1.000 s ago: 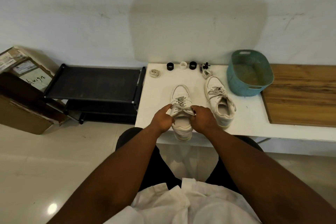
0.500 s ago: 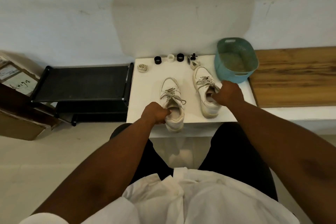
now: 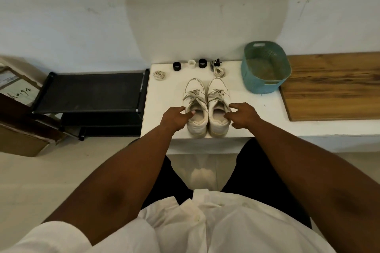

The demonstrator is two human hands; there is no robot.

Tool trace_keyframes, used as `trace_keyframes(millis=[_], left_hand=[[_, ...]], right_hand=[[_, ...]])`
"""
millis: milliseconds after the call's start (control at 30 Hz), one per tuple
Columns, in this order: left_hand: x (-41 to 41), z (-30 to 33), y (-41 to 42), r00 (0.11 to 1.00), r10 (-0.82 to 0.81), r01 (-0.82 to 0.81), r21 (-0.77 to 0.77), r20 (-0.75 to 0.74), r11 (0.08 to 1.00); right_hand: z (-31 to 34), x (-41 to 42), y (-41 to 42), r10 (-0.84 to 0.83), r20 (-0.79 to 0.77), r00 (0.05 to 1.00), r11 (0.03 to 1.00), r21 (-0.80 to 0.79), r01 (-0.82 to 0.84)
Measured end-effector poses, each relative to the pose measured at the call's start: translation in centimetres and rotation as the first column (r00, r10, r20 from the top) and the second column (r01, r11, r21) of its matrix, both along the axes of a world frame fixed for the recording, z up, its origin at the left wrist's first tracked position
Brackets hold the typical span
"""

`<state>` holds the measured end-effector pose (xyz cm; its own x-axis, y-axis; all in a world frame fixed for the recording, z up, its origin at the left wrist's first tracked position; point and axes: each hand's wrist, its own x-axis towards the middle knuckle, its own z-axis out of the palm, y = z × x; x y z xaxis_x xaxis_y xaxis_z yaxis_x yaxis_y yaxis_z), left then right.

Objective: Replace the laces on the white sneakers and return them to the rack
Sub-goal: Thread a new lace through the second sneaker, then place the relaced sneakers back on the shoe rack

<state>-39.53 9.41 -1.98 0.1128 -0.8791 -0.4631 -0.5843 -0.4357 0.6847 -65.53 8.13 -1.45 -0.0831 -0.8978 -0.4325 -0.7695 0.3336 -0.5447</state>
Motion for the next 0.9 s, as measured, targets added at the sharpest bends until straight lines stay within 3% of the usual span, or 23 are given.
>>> trace_keyframes(millis=[100,200,400,633,900], left_hand=[[-0.5,0.8,0.4,0.998,0.013,-0.007,0.089,-0.063,0.996],[-0.5,0.7,0.0,0.998,0.001,0.005,0.098,-0.064,0.995],[1.8,1.8,-0.1,0.999,-0.005,0.007,0.043,-0.038,0.999],[7.9,5.0,-1.7,0.987,0.090,-0.097,-0.047,-0.132,0.994],[20.9,7.9,-4.9,0.981,0.166,-0.182,-0.200,-0.096,0.963]], right_hand=[[-0.3,0.6,0.0,-0.047,0.049,0.998,0.999,0.013,0.046],[-0.2,1.8,0.0,0.008,-0.078,0.997,0.998,-0.063,-0.013],[1.1,4.0,0.6,0.049,-0.154,0.987,0.984,-0.163,-0.075],[4.3,9.2,-2.4,0.112,-0.097,0.989,0.944,-0.301,-0.136],[7.1,22.2,-6.7,0.183,0.007,0.983,0.870,-0.467,-0.159]])
